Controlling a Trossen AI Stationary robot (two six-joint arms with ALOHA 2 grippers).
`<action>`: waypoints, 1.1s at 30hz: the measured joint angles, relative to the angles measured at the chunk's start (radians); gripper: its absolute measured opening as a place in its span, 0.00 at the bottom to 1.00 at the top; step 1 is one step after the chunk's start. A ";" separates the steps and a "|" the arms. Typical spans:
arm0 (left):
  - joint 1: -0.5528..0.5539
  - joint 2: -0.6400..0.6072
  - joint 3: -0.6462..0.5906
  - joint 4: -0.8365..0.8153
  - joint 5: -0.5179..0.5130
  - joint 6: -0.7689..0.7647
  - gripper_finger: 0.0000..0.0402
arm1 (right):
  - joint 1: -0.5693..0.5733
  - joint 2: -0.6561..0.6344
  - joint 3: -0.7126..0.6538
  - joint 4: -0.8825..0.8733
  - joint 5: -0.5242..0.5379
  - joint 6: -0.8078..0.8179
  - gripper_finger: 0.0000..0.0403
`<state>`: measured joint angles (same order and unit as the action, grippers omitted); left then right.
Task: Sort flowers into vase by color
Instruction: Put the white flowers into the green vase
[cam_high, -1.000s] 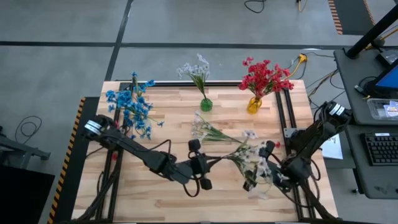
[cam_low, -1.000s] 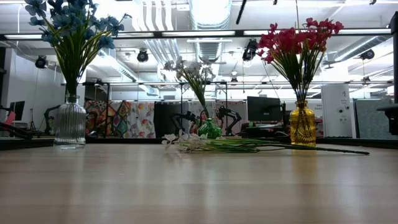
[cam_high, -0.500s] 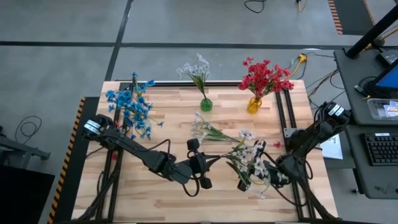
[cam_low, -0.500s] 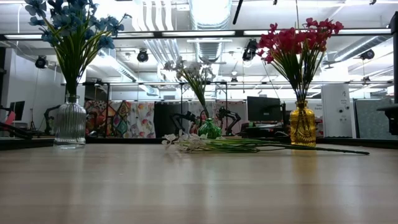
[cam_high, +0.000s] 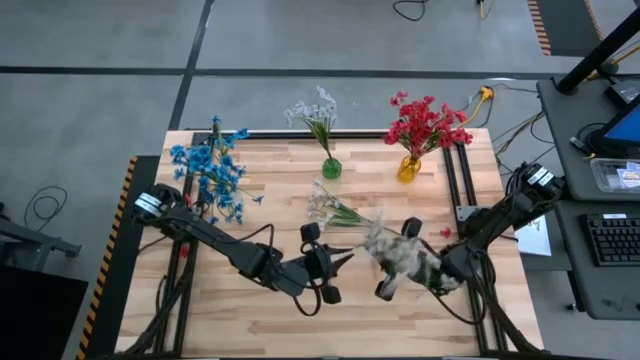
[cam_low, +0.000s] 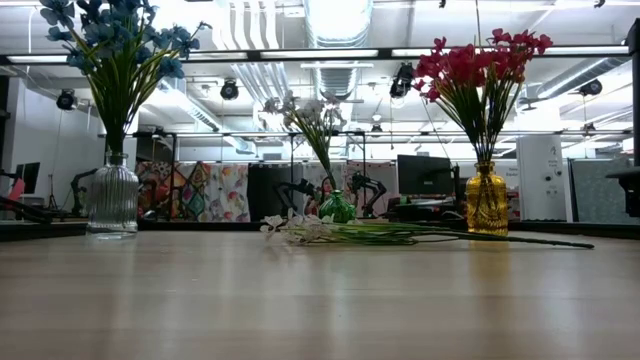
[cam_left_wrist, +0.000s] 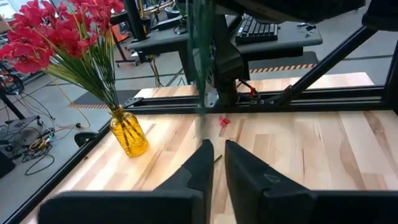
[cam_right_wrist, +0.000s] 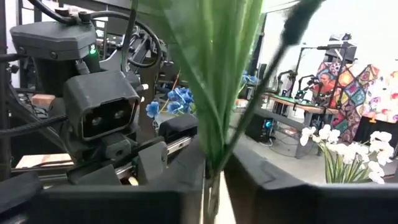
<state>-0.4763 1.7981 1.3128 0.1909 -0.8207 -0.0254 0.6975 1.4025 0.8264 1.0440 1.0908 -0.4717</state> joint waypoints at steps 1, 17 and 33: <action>0.000 0.000 0.000 -0.002 0.000 0.000 0.08 | 0.000 0.000 0.000 -0.001 0.000 -0.001 0.10; -0.142 -0.279 -0.057 -0.505 -0.071 -0.277 0.41 | -0.152 -0.129 -0.001 -0.177 -0.109 0.056 0.05; -0.262 -0.299 -0.148 -0.619 -0.306 -0.321 0.39 | -0.806 -0.030 -0.003 -0.369 -0.609 0.456 0.04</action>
<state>-0.7387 1.4990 1.1652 -0.4283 -1.1271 -0.3462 -0.1085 1.3722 0.8235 0.6751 0.4820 -0.0154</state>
